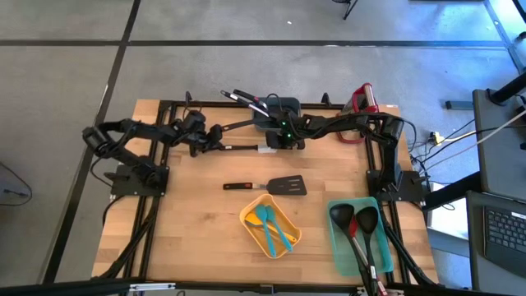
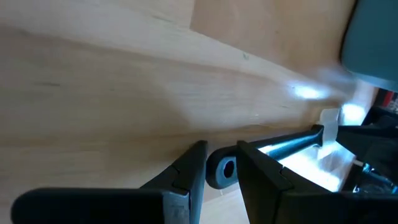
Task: Pick & Place Kitchen Items
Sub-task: Put the small white spatula into the yellow bin
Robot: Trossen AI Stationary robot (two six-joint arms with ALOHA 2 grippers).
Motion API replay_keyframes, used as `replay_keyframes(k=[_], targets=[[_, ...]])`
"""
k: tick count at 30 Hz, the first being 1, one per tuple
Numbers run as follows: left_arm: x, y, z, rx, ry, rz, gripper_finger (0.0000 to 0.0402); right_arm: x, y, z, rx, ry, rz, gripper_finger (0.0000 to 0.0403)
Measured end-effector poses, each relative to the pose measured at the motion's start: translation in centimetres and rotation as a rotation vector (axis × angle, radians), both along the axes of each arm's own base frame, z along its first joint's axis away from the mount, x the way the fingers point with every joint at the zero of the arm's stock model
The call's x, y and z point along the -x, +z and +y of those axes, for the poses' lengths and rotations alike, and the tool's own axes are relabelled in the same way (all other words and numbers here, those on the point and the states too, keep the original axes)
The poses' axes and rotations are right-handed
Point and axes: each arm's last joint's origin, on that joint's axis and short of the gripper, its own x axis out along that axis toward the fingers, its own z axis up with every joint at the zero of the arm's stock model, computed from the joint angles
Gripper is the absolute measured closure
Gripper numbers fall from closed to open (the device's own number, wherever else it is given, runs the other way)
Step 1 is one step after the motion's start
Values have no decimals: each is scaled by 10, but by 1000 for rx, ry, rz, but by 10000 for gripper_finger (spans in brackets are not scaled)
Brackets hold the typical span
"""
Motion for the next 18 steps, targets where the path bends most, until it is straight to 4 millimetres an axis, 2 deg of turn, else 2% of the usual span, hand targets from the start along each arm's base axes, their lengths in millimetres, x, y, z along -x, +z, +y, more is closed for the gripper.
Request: replay_keyframes(k=[18], targets=[[-6,3,1,11,-39,-92,314,0,0,0,6,13,5,307]])
